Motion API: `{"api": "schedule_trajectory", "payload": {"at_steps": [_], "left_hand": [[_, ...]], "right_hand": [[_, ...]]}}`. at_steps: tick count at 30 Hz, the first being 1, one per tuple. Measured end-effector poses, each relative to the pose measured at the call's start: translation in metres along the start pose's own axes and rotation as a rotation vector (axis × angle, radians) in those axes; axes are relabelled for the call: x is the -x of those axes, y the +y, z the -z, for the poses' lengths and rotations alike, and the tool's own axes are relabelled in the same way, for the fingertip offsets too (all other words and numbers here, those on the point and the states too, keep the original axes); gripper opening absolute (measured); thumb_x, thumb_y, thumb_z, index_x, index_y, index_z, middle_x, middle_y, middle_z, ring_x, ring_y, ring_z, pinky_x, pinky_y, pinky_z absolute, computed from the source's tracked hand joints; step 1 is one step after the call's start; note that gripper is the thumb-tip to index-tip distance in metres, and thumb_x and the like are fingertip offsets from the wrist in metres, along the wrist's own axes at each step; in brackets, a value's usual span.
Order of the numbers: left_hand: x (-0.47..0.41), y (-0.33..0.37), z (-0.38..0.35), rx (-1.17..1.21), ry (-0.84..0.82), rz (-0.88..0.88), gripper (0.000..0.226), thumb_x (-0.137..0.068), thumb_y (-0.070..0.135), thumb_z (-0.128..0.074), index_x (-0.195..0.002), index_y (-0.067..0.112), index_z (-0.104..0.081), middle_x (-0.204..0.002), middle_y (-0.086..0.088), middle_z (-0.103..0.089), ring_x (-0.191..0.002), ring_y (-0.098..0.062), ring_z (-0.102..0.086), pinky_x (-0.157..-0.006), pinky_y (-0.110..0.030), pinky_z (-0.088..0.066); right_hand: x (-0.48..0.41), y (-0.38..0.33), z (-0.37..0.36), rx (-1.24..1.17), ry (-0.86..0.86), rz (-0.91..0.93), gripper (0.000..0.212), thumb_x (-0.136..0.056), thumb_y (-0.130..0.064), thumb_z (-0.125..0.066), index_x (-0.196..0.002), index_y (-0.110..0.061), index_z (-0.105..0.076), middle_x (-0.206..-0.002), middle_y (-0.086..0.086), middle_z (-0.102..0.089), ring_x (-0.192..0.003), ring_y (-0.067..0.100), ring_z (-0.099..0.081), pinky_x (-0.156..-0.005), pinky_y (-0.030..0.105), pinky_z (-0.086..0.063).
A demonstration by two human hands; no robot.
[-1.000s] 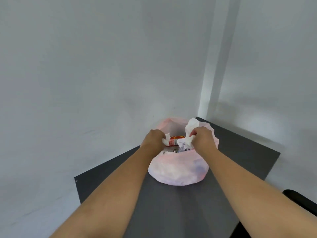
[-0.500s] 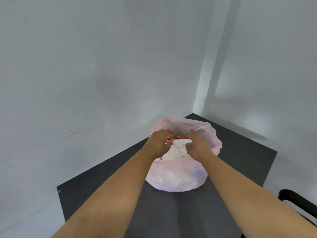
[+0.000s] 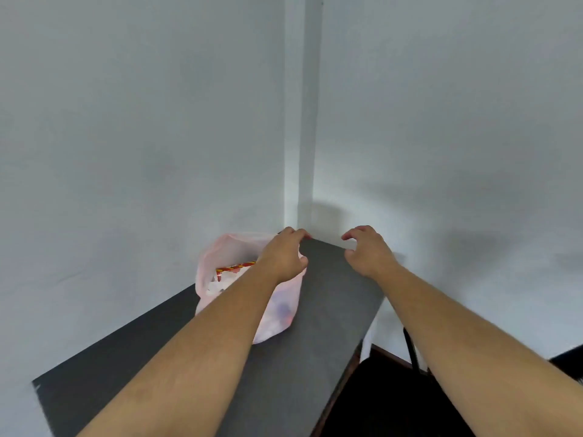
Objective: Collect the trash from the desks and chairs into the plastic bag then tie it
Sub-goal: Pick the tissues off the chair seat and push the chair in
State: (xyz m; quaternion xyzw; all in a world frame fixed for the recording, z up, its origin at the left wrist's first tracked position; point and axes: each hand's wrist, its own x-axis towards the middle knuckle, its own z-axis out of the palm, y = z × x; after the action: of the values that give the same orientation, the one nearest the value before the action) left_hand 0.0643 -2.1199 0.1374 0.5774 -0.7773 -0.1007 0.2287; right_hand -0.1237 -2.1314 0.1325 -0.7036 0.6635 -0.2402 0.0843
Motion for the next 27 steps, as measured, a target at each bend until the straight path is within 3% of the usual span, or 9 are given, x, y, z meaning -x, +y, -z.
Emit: {"api": "schedule_trajectory", "payload": {"at_steps": [8, 14, 18, 20, 22, 24, 27], "left_hand": [[0.084, 0.217, -0.111, 0.11, -0.28, -0.213, 0.059, -0.085, 0.027, -0.062, -0.139, 0.023, -0.039, -0.138, -0.004, -0.039, -0.114, -0.022, -0.052, -0.099, -0.032, -0.043], [0.158, 0.356, -0.197, 0.301, -0.627, -0.33, 0.077, -0.078, 0.056, -0.066, -0.142, 0.028, -0.034, -0.143, 0.0, -0.033, -0.129, -0.02, -0.044, -0.109, -0.037, -0.038], [0.193, 0.424, -0.236, 0.276, -0.83, -0.349, 0.101, -0.072, 0.072, -0.06, -0.151, 0.027, -0.016, -0.158, -0.004, -0.016, -0.143, -0.024, -0.025, -0.116, -0.041, -0.026], [0.205, 0.45, -0.251, 0.231, -0.874, -0.33, 0.109, -0.072, 0.07, -0.062, -0.153, 0.022, -0.006, -0.16, -0.007, -0.01, -0.146, -0.025, -0.017, -0.116, -0.04, -0.023], [0.211, 0.465, -0.265, 0.198, -0.879, -0.286, 0.109, -0.076, 0.059, -0.065, -0.153, 0.018, 0.001, -0.159, -0.01, -0.01, -0.145, -0.029, -0.02, -0.113, -0.04, -0.032], [0.212, 0.471, -0.275, 0.188, -0.897, -0.251, 0.105, -0.076, 0.048, -0.064, -0.153, 0.02, 0.003, -0.157, -0.009, -0.014, -0.136, -0.032, -0.034, -0.097, -0.042, -0.049], [0.213, 0.471, -0.276, 0.209, -0.93, -0.234, 0.104, -0.074, 0.043, -0.062, -0.152, 0.023, 0.004, -0.15, -0.008, -0.027, -0.119, -0.031, -0.051, -0.076, -0.04, -0.059]], "right_hand": [[0.16, 0.186, 0.137, 0.111, 0.132, -0.264, 0.031, -0.089, -0.017, -0.053, -0.119, -0.018, -0.06, -0.137, 0.007, -0.043, -0.123, 0.026, -0.045, -0.098, 0.036, -0.044], [0.288, 0.318, 0.213, 0.093, 0.238, -0.611, 0.042, -0.085, -0.022, -0.056, -0.126, -0.016, -0.057, -0.132, 0.015, -0.051, -0.12, 0.034, -0.05, -0.099, 0.036, -0.043], [0.347, 0.376, 0.223, -0.195, 0.305, -0.834, 0.068, -0.088, -0.034, -0.062, -0.145, -0.01, -0.035, -0.146, 0.015, -0.04, -0.131, 0.033, -0.042, -0.106, 0.04, -0.039], [0.364, 0.391, 0.217, -0.497, 0.299, -0.894, 0.073, -0.086, -0.036, -0.066, -0.147, -0.013, -0.032, -0.147, 0.009, -0.04, -0.129, 0.03, -0.045, -0.093, 0.042, -0.05], [0.374, 0.398, 0.207, -0.819, 0.293, -0.922, 0.07, -0.086, -0.034, -0.068, -0.145, -0.016, -0.036, -0.142, 0.007, -0.045, -0.121, 0.029, -0.052, -0.075, 0.039, -0.057], [0.376, 0.399, 0.2, -0.992, 0.267, -0.9, 0.056, -0.088, -0.028, -0.066, -0.138, -0.014, -0.045, -0.128, 0.006, -0.057, -0.107, 0.025, -0.059, -0.064, 0.033, -0.055], [0.371, 0.398, 0.191, -0.945, 0.244, -0.846, 0.033, -0.09, -0.011, -0.062, -0.123, -0.007, -0.058, -0.099, 0.006, -0.067, -0.086, 0.019, -0.064, -0.061, 0.03, -0.052]]}}
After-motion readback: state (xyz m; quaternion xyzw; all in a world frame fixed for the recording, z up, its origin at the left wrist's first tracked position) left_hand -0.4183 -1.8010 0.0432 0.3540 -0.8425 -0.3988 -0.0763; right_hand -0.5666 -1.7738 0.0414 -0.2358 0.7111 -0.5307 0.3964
